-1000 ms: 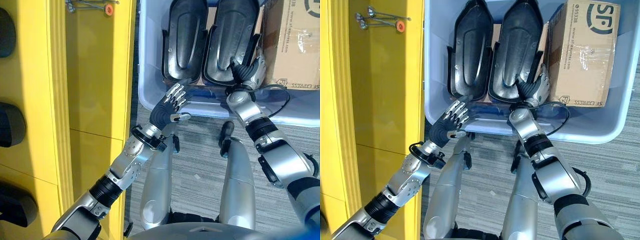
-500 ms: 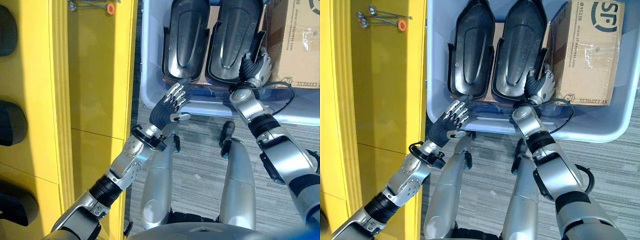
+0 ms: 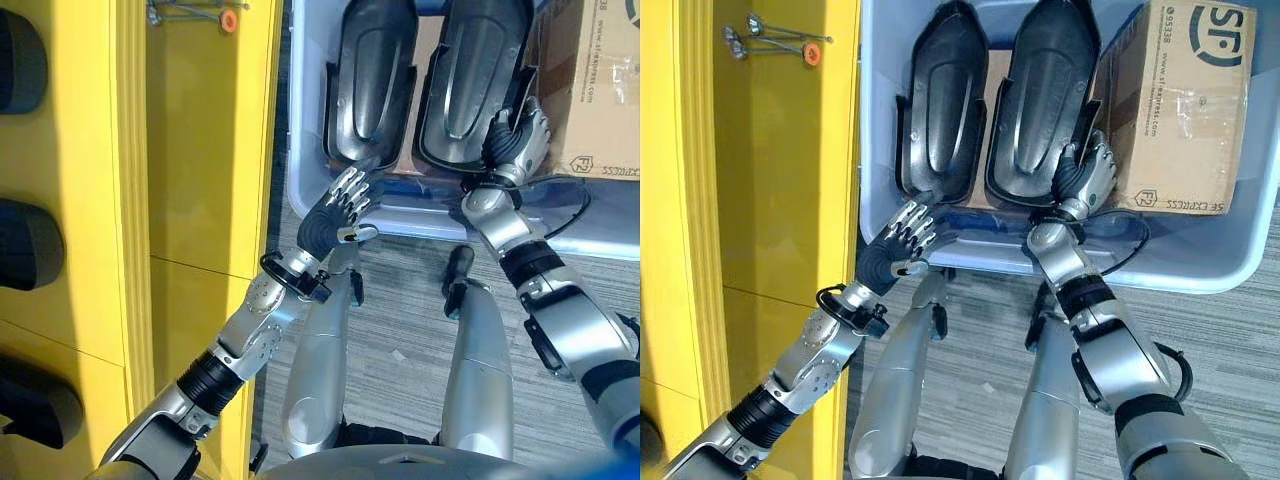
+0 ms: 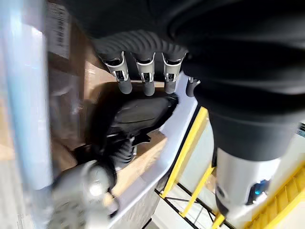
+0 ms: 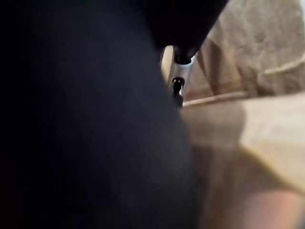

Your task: Move parts from the plastic box to the shelf.

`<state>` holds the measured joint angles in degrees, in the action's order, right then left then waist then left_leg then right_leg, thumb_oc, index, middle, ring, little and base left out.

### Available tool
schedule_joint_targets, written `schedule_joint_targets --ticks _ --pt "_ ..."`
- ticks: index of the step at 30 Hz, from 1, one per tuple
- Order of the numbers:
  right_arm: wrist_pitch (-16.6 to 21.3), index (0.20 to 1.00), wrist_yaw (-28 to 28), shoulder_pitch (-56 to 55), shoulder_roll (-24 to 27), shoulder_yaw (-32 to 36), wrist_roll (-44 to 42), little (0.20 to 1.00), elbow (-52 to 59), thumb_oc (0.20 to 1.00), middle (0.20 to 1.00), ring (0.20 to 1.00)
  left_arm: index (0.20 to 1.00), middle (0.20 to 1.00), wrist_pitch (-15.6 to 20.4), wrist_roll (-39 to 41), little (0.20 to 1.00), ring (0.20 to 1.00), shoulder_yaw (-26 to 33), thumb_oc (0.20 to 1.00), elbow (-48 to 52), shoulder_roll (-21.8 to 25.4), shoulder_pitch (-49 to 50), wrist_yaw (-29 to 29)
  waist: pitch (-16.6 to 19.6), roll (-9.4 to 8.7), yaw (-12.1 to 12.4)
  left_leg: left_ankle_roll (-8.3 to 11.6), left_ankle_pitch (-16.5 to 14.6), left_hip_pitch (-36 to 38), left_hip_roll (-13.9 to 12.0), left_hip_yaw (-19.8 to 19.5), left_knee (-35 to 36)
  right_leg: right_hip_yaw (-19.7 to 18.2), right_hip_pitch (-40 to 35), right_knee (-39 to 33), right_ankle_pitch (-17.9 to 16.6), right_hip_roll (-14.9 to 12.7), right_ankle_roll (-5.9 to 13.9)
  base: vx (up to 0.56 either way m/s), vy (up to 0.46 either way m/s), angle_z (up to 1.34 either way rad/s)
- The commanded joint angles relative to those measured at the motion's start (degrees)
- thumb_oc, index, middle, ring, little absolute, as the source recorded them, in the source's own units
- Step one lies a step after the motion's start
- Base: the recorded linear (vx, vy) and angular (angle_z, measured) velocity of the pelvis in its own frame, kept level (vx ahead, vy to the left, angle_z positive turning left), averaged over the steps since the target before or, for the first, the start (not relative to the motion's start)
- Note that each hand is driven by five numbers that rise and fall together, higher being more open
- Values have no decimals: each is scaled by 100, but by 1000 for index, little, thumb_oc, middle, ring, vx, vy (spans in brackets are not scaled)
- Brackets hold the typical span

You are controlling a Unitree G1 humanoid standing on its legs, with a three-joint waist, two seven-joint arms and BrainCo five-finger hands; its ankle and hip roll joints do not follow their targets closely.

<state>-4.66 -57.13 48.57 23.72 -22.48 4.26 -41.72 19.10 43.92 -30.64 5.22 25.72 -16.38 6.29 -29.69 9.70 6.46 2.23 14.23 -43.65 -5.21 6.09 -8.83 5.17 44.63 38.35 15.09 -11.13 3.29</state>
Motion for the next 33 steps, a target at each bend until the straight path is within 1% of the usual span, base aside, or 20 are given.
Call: schedule_joint_targets --ticks 1,2,3,4,7,12,19,23,25,27,29,30,31,33 --pt "506 200 -689 -108 497 52 696 200 355 200 200 200 1000 1000 500 75 1000 1000 -2 1000 208 -135 94 145 -10 253 -124 -114 -1085 468 439 129 45 390 -407 -327 -51 437 -233 -7 63 -11" --pt "577 200 -756 -219 519 112 785 200 650 200 200 200 1000 1000 556 66 1000 1000 23 1000 205 -133 161 170 -10 238 -160 -105 -1081 603 425 162 107 393 -519 -402 -67 426 -225 -4 32 -11" --pt "581 200 -759 -232 521 121 796 200 674 200 200 200 1000 1000 559 64 1000 1000 22 1000 205 -133 166 172 -10 237 -162 -104 -1080 616 425 163 113 393 -532 -409 -68 426 -224 -68 50 -19" --pt "653 200 -756 -216 560 181 824 200 875 200 200 200 1000 1000 587 72 1000 1000 80 1000 207 -130 139 199 -10 270 -155 -136 -954 574 343 221 173 454 -473 -496 -221 465 -264 -67 37 -16" --pt "752 200 -819 -382 613 314 1008 200 1311 200 200 200 1000 1000 565 36 1000 1000 142 1000 272 -112 224 148 -10 243 -216 -134 -977 809 313 289 241 466 -678 -636 -260 443 -241 -33 39 -20" --pt "599 200 -729 -526 717 458 1294 200 1882 200 200 200 1000 1000 618 108 1000 1000 194 1000 258 -87 354 198 -10 209 -322 -114 -1078 1239 294 377 243 497 -1041 -752 -261 372 -236 3 25 -9" --pt "440 200 -562 -530 793 676 1103 200 1960 200 200 200 1000 1000 578 203 1000 1000 250 1000 283 -77 519 412 -10 248 -340 -91 -1181 1716 317 364 241 540 -1514 -838 -215 257 -242 10 8 -7" --pt "446 200 -517 -501 802 738 904 200 1906 200 200 200 1000 1000 587 183 1000 1000 264 1000 304 -40 587 442 -10 266 -327 -96 -1206 1875 321 353 275 562 -1658 -884 -216 235 -237 0 0 0" --pt "605 200 -359 -538 769 809 709 200 1897 200 200 200 1000 1000 601 205 1000 1000 287 1000 295 -21 646 441 -10 260 -332 -97 -1230 2036 319 338 314 571 -1815 -931 -214 218 -224 36 -21 -2" --pt "550 200 -176 -572 735 828 699 200 1972 200 200 200 1000 1000 577 219 1000 1000 322 1000 286 4 662 466 -10 240 -341 -102 -1248 2175 326 315 354 578 -1948 -989 -227 203 -205 34 -38 -1" --pt "513 200 -84 -590 711 819 516 200 2006 200 200 200 1000 1000 564 226 1000 1000 342 1000 286 3 686 502 -10 226 -339 -101 -1256 2256 324 304 380 588 -2033 -1035 -238 189 -197 34 -29 0" --pt "506 200 -32 -594 698 808 342 200 2001 200 200 200 1000 1000 538 235 1000 1000 356 1000 291 13 705 500 -10 218 -336 -97 -1261 2317 320 305 391 598 -2098 -1059 -242 180 -193 49 -29 0" --pt "570 200 66 -631 641 826 -110 200 1982 200 200 200 1000 1000 521 215 1000 1000 385 1000 289 10 739 518 -10 205 -340 -95 -1268 2415 310 297 414 607 -2201 -1115 -255 170 -195 52 -36 -1" --pt "705 200 201 -671 579 852 -315 200 1916 200 200 200 1000 1000 473 189 1000 1000 421 1000 304 0 749 499 -10 185 -349 -87 -1275 2532 286 283 437 620 -2325 -1186 -269 173 -198 39 -36 -1"
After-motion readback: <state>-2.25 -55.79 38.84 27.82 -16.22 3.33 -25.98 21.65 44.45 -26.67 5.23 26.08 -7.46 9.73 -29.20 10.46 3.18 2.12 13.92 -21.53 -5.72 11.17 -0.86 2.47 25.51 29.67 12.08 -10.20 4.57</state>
